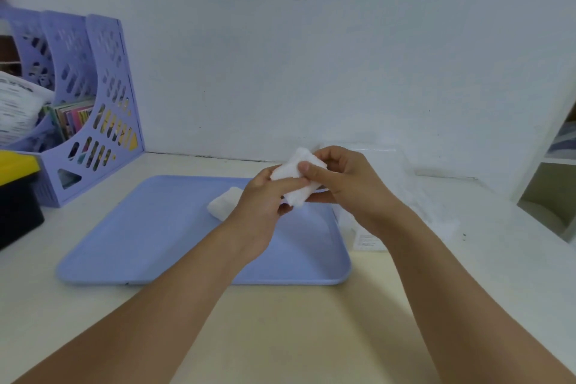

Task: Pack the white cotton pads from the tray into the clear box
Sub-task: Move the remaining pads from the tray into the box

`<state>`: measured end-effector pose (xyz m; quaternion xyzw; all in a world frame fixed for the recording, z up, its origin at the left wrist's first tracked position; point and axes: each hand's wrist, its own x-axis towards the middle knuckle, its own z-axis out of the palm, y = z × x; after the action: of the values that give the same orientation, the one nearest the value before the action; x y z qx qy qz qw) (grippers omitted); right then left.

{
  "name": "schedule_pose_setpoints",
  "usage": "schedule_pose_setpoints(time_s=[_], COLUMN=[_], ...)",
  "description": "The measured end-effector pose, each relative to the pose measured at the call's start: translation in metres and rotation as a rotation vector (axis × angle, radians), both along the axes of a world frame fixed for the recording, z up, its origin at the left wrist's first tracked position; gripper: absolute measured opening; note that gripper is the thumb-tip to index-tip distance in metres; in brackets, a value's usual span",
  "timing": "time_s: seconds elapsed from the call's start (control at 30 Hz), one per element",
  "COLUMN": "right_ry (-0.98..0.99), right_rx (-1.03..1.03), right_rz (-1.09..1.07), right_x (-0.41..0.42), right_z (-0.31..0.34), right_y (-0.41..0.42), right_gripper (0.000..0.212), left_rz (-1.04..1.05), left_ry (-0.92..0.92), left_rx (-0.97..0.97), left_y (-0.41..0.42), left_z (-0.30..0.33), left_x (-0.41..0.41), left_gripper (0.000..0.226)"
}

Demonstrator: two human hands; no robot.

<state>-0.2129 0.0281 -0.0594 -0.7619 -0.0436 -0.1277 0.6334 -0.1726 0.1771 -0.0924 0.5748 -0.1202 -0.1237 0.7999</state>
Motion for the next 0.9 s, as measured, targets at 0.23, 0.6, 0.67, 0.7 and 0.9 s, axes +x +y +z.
schedule_pose_setpoints(time_s=[0.23, 0.6, 0.67, 0.7, 0.9], right_ry=[0.141, 0.204, 0.205, 0.189, 0.153], right_rx=[-0.208, -0.178, -0.183, -0.186, -0.093], right_rz=[0.062, 0.058, 0.070, 0.062, 0.078], right_x=[0.004, -0.005, -0.004, -0.002, 0.000], right_z=[-0.014, -0.006, -0.005, -0.004, 0.000], right_y=[0.034, 0.033, 0.032, 0.030, 0.011], right_gripper=[0.036, 0.083, 0.081, 0.075, 0.034], left_rz=[0.086, 0.026, 0.056, 0.077, 0.034], left_ry=[0.167, 0.156, 0.167, 0.181, 0.140], left_rx=[-0.279, -0.263, -0.290, -0.311, -0.388], left_y=[-0.010, -0.012, -0.012, -0.010, -0.012], left_z=[-0.004, 0.001, 0.000, 0.001, 0.000], left_x=[-0.009, -0.014, -0.013, -0.011, -0.006], left_gripper=[0.026, 0.031, 0.030, 0.029, 0.026])
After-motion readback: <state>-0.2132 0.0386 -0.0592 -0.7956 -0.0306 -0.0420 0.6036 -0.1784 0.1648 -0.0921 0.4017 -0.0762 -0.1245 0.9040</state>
